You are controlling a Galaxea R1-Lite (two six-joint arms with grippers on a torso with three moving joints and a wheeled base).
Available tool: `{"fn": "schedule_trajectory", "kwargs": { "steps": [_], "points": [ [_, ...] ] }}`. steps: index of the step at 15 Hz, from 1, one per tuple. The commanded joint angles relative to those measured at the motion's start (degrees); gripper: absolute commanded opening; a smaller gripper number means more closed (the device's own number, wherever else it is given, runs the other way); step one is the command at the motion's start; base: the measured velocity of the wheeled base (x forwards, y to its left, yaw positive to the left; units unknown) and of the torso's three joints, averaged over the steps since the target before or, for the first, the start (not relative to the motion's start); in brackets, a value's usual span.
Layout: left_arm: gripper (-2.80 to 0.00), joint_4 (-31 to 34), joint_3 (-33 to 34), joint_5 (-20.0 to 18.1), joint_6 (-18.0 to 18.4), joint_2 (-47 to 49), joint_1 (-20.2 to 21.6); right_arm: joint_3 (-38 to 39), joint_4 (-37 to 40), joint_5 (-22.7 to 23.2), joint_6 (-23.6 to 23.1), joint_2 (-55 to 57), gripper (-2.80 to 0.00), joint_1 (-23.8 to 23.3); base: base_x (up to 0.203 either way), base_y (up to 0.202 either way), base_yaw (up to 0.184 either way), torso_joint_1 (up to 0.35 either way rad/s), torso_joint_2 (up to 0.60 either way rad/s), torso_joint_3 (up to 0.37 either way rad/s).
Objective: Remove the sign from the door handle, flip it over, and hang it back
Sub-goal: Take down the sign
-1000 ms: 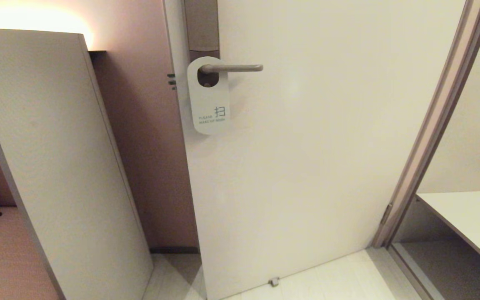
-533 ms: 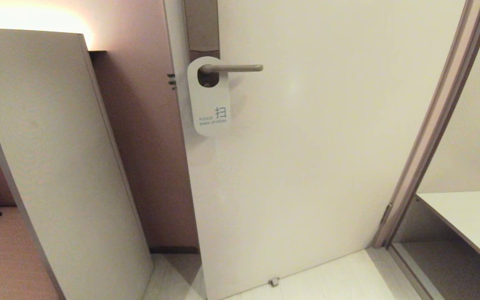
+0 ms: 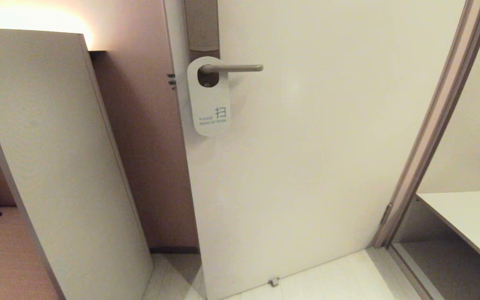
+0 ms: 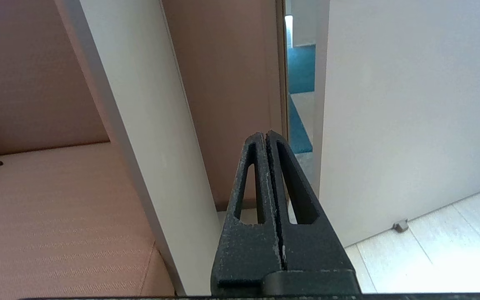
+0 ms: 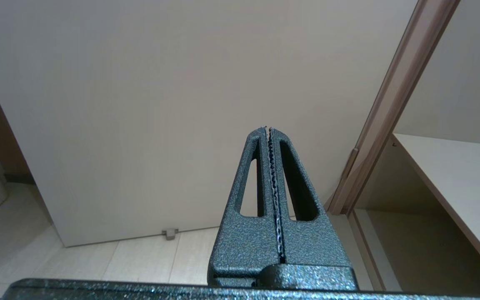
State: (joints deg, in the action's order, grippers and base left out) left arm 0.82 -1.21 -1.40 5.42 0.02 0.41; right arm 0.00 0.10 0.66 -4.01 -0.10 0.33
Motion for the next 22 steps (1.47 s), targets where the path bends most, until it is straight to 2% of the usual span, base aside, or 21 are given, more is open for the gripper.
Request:
{"fn": "schedule_trajectory", "kwargs": {
  "steps": [1,4,8,11,15,19,22],
  "points": [
    [-2.80,0.1,-1.2,-0.1,0.0,0.0,-0.3,0.0,0.0,0.0,0.0,0.1,-2.80,0.0,0.000,0.000,0.000,0.000,0.00,0.000],
    [-2.80,2.3,-4.3,-0.1,-0.1,0.1,-0.3,0.0,0.0,0.0,0.0,0.1,-2.80,0.0,0.000,0.000,0.000,0.000,0.00,0.000],
    [-2.80,8.4,-12.2,-1.0,-0.2,2.4,-0.3,0.0,0.0,0.0,0.0,0.1,-2.80,0.0,0.000,0.000,0.000,0.000,0.00,0.000],
    [-2.80,8.5,-17.3,-1.3,-0.7,9.8,-0.6,0.0,0.0,0.0,0.0,0.1,-2.80,0.0,0.000,0.000,0.000,0.000,0.00,0.000],
    [-2.80,8.5,-27.6,-1.2,-3.3,23.8,-2.3,0.0,0.0,0.0,0.0,0.1,-2.80,0.0,0.000,0.000,0.000,0.000,0.00,0.000],
    [-2.80,8.5,-38.1,-1.2,-3.9,35.3,-2.7,0.0,0.0,0.0,0.0,0.1,-2.80,0.0,0.000,0.000,0.000,0.000,0.00,0.000],
    [-2.80,8.5,-41.5,-1.1,-3.5,40.9,-2.7,0.0,0.0,0.0,0.0,0.1,-2.80,0.0,0.000,0.000,0.000,0.000,0.00,0.000]
  ]
}}
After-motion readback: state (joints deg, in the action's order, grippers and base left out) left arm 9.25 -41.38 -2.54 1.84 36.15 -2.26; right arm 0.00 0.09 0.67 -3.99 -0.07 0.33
